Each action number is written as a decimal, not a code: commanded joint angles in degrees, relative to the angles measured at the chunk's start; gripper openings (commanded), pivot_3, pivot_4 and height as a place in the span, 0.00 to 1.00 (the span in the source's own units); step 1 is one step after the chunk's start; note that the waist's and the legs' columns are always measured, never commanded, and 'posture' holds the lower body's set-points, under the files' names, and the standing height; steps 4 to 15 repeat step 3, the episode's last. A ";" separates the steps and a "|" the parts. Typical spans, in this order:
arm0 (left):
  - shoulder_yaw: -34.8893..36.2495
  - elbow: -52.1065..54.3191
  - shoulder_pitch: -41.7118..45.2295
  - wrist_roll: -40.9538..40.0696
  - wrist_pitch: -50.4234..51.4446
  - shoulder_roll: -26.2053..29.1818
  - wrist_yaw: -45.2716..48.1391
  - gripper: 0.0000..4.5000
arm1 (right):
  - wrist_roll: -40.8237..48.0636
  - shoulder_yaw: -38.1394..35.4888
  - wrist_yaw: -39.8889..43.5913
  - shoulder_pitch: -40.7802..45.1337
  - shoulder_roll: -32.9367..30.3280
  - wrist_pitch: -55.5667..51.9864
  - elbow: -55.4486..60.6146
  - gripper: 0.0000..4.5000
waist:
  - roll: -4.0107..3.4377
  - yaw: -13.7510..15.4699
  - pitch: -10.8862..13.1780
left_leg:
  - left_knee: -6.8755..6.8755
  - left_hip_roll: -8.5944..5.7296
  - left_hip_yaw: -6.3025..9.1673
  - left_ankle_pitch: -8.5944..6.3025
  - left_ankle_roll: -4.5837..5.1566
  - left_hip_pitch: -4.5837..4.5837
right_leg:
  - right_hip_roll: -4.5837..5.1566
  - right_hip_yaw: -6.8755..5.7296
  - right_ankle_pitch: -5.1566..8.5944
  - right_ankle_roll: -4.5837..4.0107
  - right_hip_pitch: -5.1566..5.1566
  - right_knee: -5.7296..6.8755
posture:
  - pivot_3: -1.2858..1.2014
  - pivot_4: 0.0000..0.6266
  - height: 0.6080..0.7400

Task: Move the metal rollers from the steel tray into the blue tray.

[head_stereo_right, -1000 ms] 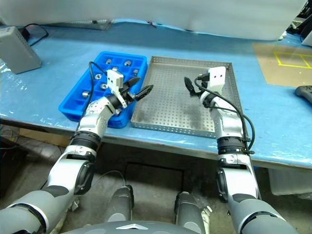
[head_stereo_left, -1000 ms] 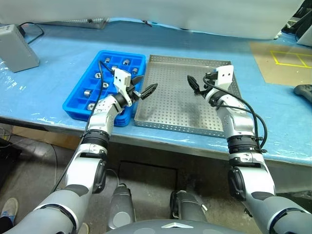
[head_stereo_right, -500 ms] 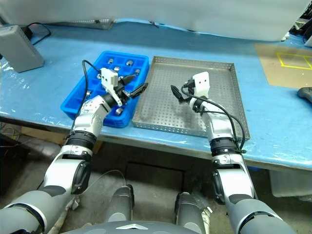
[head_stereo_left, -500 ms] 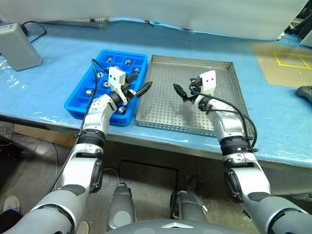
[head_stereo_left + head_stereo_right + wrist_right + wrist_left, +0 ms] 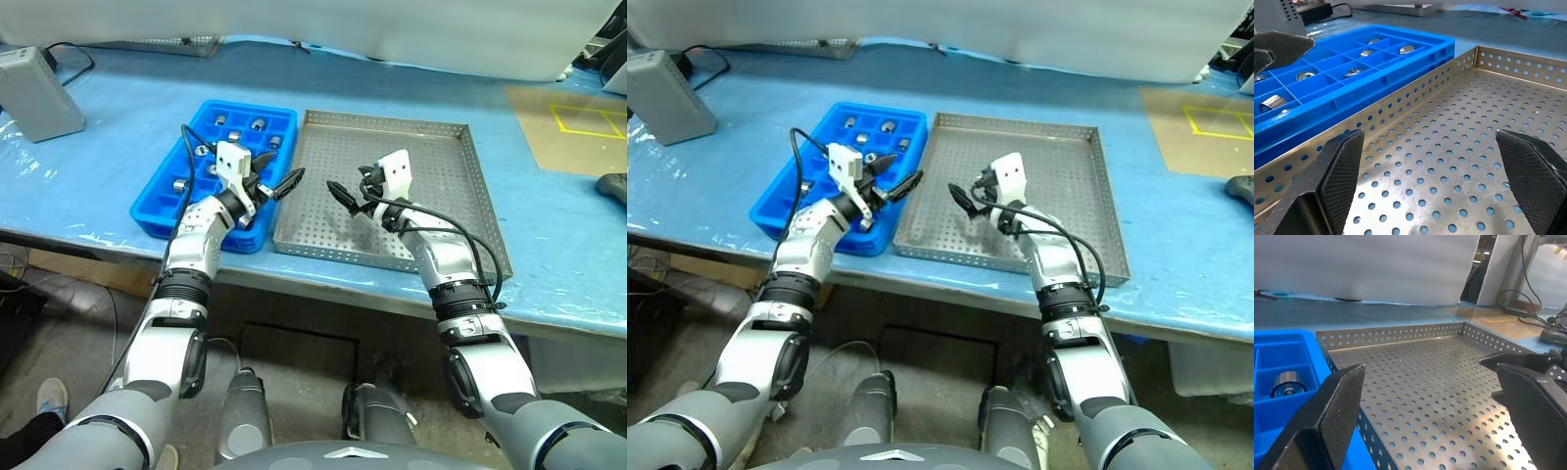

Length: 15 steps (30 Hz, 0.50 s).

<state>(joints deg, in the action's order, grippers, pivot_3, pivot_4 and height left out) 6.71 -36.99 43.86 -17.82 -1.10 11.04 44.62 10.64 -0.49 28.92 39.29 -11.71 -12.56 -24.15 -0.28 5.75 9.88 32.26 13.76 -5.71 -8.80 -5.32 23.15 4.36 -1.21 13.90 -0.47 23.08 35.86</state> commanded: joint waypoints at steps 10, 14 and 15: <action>1.04 1.93 1.28 -1.48 0.68 0.96 0.86 1.00 | -0.07 -0.22 -0.71 0.59 1.07 1.51 1.12 0.99 | 0.00 -0.07 0.00 | 0.00 0.00 0.00 0.00 0.00 -0.01 | 0.00 0.00 0.00 0.00 0.00 0.00 | 0.53 0.24 1.00; 1.04 1.93 1.28 -1.48 0.68 0.96 0.86 1.00 | -0.07 -0.22 -0.71 0.59 1.07 1.51 1.12 0.99 | 0.00 -0.07 0.00 | 0.00 0.00 0.00 0.00 0.00 -0.01 | 0.00 0.00 0.00 0.00 0.00 0.00 | 0.53 0.24 1.00; 1.04 1.93 1.28 -1.48 0.68 0.96 0.86 1.00 | -0.07 -0.22 -0.71 0.59 1.07 1.51 1.12 0.99 | 0.00 -0.07 0.00 | 0.00 0.00 0.00 0.00 0.00 -0.01 | 0.00 0.00 0.00 0.00 0.00 0.00 | 0.53 0.24 1.00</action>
